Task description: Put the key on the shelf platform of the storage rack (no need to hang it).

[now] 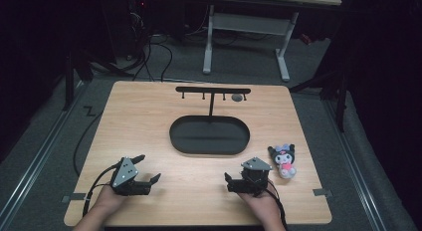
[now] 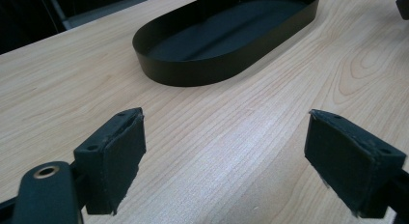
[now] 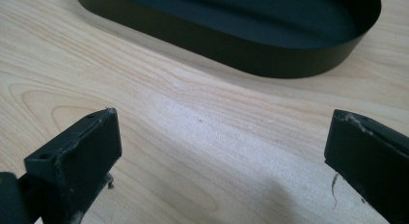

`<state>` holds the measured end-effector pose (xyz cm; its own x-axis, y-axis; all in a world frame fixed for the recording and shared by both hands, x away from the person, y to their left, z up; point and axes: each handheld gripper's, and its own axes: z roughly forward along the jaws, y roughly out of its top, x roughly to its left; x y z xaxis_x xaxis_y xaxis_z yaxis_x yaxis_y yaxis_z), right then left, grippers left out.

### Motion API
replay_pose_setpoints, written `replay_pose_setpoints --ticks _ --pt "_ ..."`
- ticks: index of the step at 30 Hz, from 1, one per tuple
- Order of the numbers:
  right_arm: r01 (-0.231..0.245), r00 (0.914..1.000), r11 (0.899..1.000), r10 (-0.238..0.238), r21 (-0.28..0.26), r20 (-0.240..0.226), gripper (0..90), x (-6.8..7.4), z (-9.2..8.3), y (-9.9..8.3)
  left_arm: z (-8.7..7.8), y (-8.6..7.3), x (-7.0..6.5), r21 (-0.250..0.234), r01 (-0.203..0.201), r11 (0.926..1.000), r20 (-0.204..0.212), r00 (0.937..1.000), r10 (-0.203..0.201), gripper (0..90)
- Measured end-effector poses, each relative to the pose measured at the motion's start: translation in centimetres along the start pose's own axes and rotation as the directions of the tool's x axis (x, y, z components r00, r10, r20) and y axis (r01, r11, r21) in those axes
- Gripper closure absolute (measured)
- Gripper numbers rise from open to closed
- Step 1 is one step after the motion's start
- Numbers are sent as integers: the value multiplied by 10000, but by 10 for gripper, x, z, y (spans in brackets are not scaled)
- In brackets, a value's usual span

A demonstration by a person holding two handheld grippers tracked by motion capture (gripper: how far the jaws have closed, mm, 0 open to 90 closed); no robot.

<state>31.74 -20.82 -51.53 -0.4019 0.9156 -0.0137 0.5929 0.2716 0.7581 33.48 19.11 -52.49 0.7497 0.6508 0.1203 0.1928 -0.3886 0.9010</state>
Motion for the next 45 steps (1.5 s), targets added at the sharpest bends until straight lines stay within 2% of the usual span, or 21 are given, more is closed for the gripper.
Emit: replay_pose_setpoints --ticks 3,5,17,19,23,27,32,38,40,42,43,45 --pt "9 10000 9998 -11 175 93 0 0 -1 1 0 0 0 0 -3 10000 2 10000 3 154" --pt "85 9996 9982 -100 591 249 0 0 -2 4 0 0 0 -1 11 10000 3 10000 -11 154" --pt "-281 9996 9904 276 1355 59 0 -2 -6 9 0 0 0 10 -4 10000 -16 10000 4 154" --pt "-702 9975 9850 693 1576 115 15 -5 -5 10 0 0 0 4 10 10000 -13 10000 -10 154" --pt "-918 9957 9798 875 1779 314 64 -7 -5 12 0 0 0 3 19 10000 -2 10000 -19 154" --pt "-741 9972 9796 752 1870 12 71 -8 -4 14 0 0 0 31 5 10000 -2 10000 -5 154" --pt "-621 9979 9775 647 2016 -65 43 -7 1 17 -1 -1 0 -19 2 10000 -9 10000 -2 154" --pt "-605 9980 9671 634 2470 -38 46 -8 7 23 -1 0 1 -21 36 10000 33 10000 -36 154" --pt "-321 9995 9590 328 2817 20 58 -7 10 26 -2 -1 1 -30 30 10000 29 10000 -30 154" --pt "-288 9995 9563 310 2909 -28 63 -7 10 27 -2 -1 1 -33 20 10000 27 10000 -20 154" --pt "-292 9994 9475 338 3185 -91 73 -7 11 28 -2 -1 1 -36 19 10000 25 10000 -19 154" --pt "-260 9994 9463 313 3223 -111 86 -8 11 28 -2 -1 1 -34 23 10000 23 10000 -23 154"
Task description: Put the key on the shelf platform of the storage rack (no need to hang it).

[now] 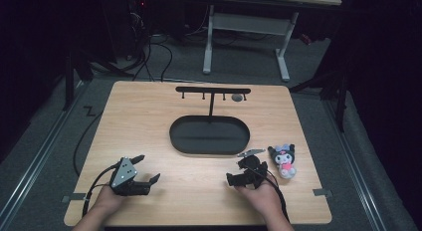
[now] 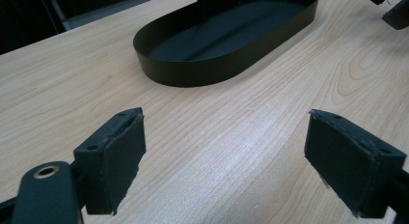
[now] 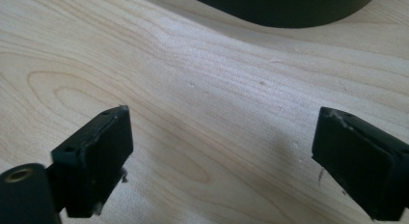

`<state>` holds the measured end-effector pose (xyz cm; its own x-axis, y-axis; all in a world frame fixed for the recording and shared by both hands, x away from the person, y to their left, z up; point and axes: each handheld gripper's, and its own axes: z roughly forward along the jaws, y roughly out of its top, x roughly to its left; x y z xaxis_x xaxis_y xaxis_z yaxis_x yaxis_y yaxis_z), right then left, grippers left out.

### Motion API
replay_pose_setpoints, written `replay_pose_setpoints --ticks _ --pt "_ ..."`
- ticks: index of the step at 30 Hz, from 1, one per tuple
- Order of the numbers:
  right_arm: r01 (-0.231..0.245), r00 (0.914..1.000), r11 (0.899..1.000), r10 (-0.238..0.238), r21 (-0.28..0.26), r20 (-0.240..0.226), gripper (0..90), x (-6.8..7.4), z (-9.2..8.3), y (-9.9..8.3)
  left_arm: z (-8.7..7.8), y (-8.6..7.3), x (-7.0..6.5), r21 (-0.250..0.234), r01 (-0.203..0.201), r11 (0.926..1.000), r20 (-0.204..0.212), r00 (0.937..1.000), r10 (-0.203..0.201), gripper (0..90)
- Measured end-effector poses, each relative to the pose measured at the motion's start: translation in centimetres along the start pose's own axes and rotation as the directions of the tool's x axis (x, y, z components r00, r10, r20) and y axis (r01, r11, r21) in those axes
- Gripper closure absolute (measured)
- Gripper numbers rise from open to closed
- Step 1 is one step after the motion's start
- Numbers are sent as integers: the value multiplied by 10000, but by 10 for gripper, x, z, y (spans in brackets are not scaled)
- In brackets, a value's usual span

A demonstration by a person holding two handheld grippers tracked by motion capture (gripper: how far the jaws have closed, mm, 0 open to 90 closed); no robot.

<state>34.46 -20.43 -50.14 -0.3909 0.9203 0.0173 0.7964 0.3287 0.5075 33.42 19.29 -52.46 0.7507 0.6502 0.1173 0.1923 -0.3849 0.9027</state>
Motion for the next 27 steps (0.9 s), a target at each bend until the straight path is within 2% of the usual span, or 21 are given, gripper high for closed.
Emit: replay_pose_setpoints --ticks 2,11,18,21,27 --pt "290 9993 9993 -284 236 -253 88 1 -2 0 0 0 0 10 15 10000 -9 10000 -15 154" --pt "168 9993 9980 -147 603 -345 58 0 -4 2 0 0 0 -5 -29 10000 -23 10000 29 154" --pt "326 9990 9974 -305 645 -335 78 2 -7 5 0 0 0 0 -32 10000 -16 10000 32 154" --pt "296 9986 9975 -268 642 -454 102 0 -12 6 0 0 0 1 -33 10000 -19 10000 33 154" --pt "182 9994 9979 -164 615 -291 131 -9 -23 4 0 0 0 -9 -20 10000 -20 10000 20 154"
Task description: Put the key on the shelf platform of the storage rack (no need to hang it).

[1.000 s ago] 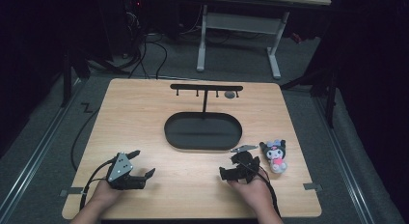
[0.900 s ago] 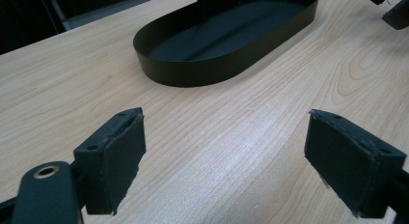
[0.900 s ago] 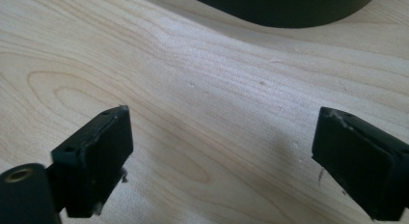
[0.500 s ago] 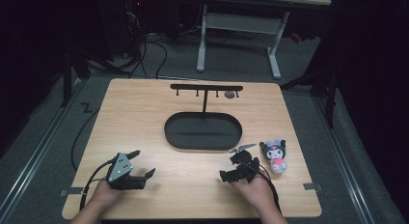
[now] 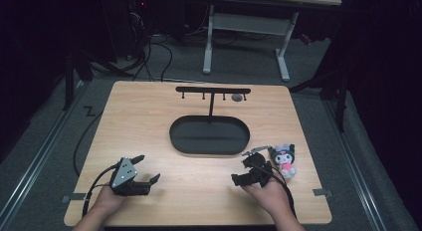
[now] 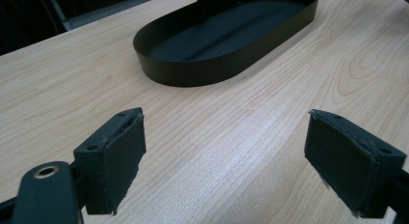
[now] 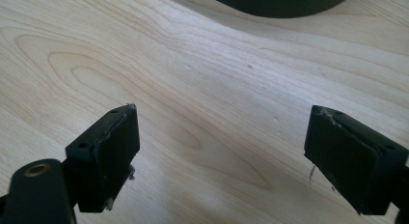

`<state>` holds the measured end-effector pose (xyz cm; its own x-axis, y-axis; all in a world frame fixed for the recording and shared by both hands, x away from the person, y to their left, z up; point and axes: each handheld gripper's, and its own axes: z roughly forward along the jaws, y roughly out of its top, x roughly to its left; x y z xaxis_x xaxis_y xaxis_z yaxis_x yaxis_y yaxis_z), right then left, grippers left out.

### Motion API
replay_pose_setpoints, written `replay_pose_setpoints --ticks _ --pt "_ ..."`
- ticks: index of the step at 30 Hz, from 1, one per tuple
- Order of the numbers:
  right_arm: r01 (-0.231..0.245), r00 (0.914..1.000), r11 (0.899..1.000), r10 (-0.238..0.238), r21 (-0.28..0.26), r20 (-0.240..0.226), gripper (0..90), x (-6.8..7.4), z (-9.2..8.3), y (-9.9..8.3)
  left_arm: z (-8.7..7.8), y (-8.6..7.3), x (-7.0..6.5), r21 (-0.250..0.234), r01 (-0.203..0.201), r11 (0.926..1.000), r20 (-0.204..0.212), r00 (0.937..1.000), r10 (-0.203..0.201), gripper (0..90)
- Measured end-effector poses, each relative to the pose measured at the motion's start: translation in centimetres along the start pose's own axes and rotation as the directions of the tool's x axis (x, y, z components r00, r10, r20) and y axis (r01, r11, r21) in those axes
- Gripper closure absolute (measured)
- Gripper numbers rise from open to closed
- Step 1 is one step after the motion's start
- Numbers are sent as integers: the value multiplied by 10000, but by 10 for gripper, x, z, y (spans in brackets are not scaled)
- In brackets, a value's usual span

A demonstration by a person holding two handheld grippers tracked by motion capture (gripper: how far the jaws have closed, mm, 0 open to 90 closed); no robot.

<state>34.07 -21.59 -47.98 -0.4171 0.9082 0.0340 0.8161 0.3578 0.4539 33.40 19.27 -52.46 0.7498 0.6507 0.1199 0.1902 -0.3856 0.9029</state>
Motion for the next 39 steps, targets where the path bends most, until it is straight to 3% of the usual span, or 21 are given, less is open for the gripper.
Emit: replay_pose_setpoints --ticks 12,25,39 --pt "-80 9999 9996 77 271 97 152 -20 -11 -10 0 0 0 15 -3 10000 16 10000 3 154" --pt "-565 9969 9984 559 88 549 182 -50 -30 -20 0 0 0 -2 -14 10000 5 10000 14 154" --pt "-983 9911 9950 993 -159 886 195 -71 -46 -29 0 0 0 5 -6 10000 1 10000 6 154"
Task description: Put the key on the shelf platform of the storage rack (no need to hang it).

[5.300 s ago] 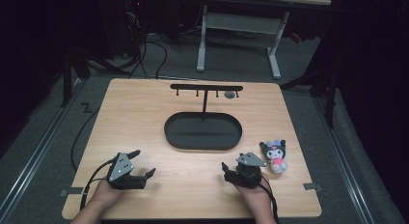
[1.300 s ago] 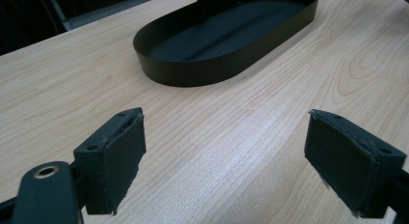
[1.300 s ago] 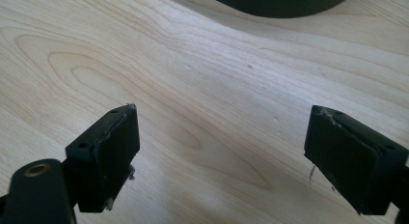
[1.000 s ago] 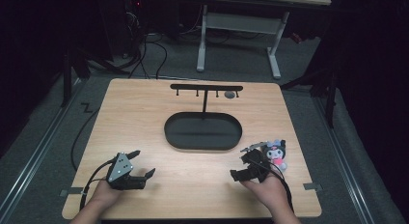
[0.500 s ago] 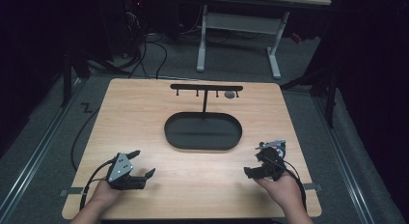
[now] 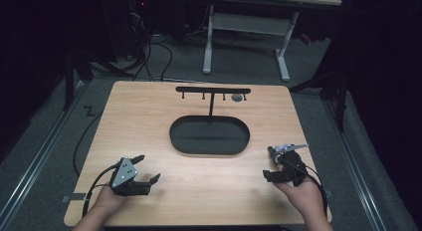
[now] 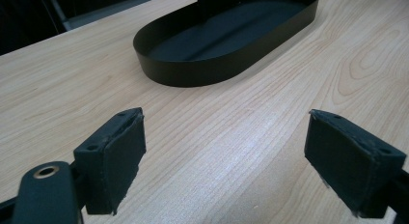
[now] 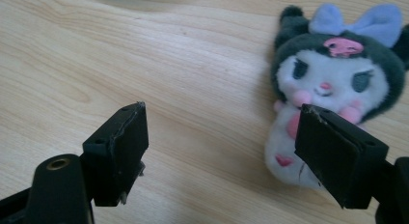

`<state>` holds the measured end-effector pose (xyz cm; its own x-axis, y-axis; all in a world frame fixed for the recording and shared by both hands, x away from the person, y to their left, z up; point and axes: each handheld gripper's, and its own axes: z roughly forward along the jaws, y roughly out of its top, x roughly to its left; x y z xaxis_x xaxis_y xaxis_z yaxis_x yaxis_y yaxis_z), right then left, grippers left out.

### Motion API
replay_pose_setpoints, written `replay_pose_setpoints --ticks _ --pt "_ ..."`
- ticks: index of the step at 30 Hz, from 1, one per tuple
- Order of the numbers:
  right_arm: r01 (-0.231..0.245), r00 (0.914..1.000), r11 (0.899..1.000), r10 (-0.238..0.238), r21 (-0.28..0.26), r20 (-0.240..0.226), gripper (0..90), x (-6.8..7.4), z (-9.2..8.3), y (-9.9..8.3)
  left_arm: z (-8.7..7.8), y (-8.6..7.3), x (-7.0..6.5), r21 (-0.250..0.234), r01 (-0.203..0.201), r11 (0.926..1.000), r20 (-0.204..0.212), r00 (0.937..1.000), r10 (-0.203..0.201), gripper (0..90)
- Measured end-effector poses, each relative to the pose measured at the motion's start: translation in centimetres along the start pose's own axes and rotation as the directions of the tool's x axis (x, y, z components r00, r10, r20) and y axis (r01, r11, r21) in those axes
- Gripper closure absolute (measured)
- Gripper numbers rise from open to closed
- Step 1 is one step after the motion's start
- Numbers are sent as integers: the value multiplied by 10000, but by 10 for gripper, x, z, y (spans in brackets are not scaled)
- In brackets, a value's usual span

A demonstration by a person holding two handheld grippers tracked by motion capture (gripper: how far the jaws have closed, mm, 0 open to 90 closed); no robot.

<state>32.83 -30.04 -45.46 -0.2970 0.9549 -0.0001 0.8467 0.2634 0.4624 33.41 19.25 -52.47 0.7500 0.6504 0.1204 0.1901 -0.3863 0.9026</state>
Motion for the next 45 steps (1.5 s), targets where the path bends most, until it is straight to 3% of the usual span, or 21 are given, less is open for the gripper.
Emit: replay_pose_setpoints --ticks 16,32,45 --pt "-926 9936 9956 933 -142 641 199 -33 -6 -13 0 0 0 12 5 10000 -14 10000 -5 154" --pt "-1283 9892 9917 1277 39 720 200 -39 12 -22 0 0 0 12 0 10000 -10 10000 0 154" --pt "-1514 9867 9885 1508 54 606 275 -41 26 -27 0 0 0 19 -13 10000 -12 10000 13 154"
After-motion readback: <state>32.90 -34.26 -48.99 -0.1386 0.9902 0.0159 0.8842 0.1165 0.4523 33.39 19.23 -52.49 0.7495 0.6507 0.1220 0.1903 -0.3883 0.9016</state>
